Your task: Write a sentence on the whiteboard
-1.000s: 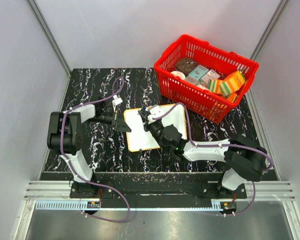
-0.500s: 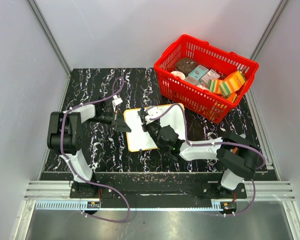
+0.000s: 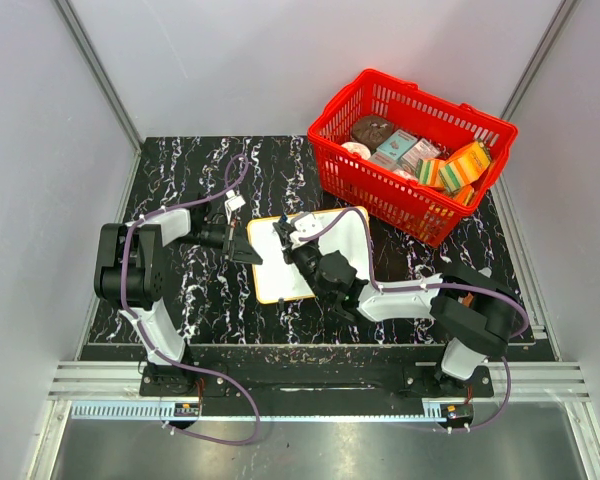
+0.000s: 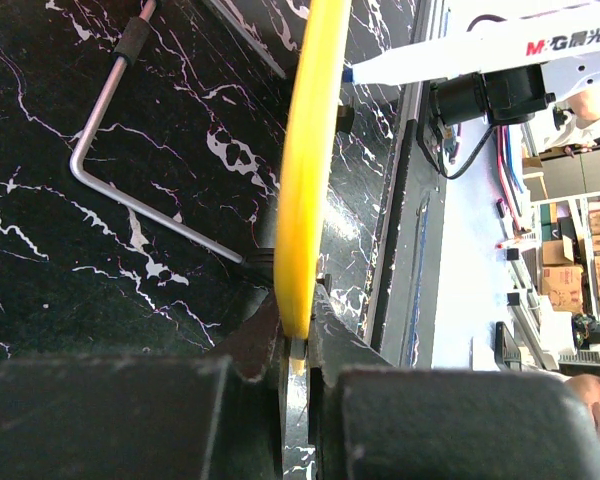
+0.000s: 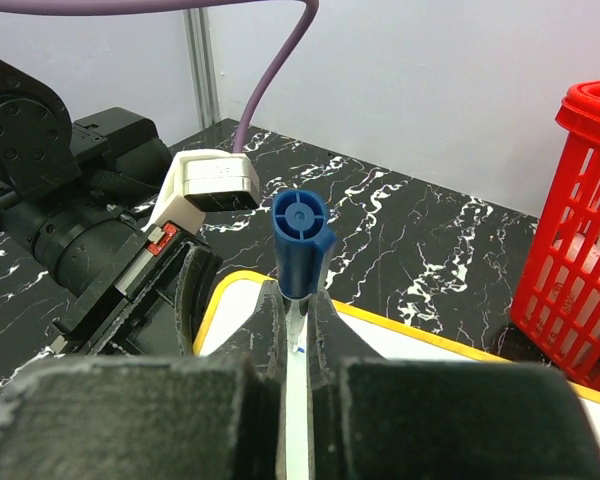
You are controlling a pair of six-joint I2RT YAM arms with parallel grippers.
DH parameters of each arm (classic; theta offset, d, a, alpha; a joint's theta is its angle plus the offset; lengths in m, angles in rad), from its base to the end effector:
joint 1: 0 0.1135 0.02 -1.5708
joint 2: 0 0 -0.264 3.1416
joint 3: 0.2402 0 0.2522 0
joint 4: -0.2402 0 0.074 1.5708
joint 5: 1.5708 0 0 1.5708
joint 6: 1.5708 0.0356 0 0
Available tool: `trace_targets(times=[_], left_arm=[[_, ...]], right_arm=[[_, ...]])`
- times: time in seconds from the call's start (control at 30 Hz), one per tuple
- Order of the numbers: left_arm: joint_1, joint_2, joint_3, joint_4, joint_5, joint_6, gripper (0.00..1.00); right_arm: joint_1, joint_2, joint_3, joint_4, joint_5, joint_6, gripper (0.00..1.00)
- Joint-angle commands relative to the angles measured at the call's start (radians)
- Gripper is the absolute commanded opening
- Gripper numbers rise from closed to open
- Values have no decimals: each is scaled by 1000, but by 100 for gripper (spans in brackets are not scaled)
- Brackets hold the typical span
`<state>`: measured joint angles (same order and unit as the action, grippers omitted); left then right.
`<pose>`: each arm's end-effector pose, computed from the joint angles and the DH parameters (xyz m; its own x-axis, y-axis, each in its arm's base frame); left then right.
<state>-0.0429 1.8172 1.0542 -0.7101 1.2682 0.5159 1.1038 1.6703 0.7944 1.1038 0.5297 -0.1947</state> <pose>0.3094 -0.0473 0.1594 -0.8127 0.1820 -0.5535 0.5826 0.2344 -0.7782 0.1742 0.3055 0.2501 0.2060 0.0377 -0.9778 -0.5189 0.8514 -0.0765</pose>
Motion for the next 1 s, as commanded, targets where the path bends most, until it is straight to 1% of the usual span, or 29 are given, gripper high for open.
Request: trace_targets(times=[0.0, 0.33, 0.97], left_arm=[[-11, 19, 23, -8, -125, 59, 0], [-11, 19, 21, -11, -125, 64, 0], [-11, 21, 24, -9, -128, 61, 0]], right_arm=[[7, 11, 35, 11, -23, 29, 0], [5, -9, 12, -65, -36, 90, 0], [5, -66, -43, -104, 12, 115, 0]])
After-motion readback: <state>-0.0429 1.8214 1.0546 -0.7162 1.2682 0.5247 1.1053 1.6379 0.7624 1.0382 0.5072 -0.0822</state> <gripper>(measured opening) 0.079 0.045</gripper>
